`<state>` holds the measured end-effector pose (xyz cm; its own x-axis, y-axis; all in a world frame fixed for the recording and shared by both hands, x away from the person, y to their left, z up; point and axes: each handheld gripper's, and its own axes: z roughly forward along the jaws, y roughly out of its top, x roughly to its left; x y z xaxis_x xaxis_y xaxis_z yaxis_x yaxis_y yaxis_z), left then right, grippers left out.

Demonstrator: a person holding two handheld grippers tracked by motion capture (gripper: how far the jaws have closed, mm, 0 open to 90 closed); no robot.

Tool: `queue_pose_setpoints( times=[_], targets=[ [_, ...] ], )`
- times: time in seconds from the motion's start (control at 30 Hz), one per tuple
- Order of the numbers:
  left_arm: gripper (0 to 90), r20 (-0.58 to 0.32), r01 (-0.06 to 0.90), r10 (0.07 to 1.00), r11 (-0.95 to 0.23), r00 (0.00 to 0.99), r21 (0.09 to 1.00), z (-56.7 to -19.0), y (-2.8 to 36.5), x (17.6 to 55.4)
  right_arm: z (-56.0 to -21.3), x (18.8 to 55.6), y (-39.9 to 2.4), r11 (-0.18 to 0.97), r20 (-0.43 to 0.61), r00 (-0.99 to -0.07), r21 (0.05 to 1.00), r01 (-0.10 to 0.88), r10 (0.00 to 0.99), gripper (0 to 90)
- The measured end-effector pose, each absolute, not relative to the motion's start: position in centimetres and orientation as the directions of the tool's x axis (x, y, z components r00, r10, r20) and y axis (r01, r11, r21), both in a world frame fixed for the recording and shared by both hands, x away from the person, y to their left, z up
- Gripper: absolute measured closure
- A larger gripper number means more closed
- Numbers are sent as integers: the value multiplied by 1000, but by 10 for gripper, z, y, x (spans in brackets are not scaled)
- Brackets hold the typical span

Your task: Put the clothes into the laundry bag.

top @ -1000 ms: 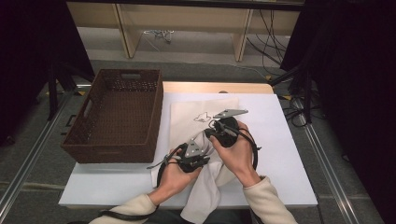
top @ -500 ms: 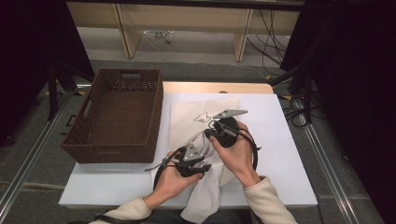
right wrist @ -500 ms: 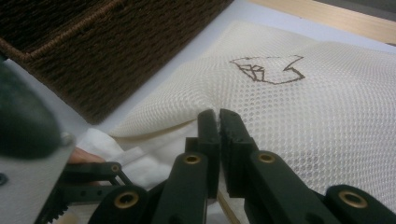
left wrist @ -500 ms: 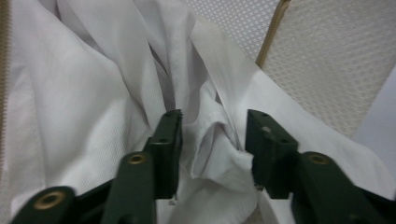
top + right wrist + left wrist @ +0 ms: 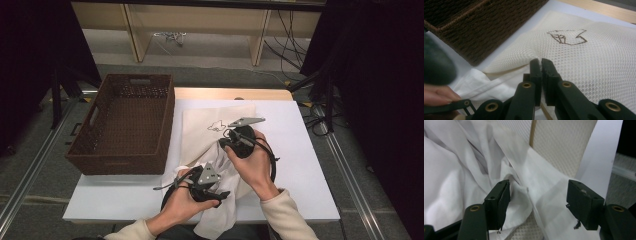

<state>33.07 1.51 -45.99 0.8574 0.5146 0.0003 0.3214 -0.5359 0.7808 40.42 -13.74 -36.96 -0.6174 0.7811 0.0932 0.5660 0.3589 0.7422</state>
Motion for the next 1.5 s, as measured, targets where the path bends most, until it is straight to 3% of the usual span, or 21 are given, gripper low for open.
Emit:
queue_pose_setpoints(
  times=[0.2, 0.43, 0.83, 1.13, 1.5],
  targets=[
    [447, 63, 300, 494, -619, 867, 726, -477, 10, 329, -369, 404, -138, 358, 96, -616, 739, 571, 782, 886],
    [573, 59, 302, 480, -638, 875, 708, -481, 8, 329, -369, 403, -137, 347, 102, -601, 735, 582, 793, 886],
    [876, 7, 336, 485, -617, 875, 711, -488, 9, 336, -368, 404, -137, 365, 100, -617, 728, 580, 781, 886],
    [886, -73, 383, 517, -524, 853, 761, -480, 12, 337, -367, 402, -136, 366, 94, -618, 732, 575, 781, 886],
    [886, -65, 372, 559, -456, 827, 809, -461, 12, 356, -366, 400, -134, 354, 101, -607, 732, 582, 789, 886]
  ],
)
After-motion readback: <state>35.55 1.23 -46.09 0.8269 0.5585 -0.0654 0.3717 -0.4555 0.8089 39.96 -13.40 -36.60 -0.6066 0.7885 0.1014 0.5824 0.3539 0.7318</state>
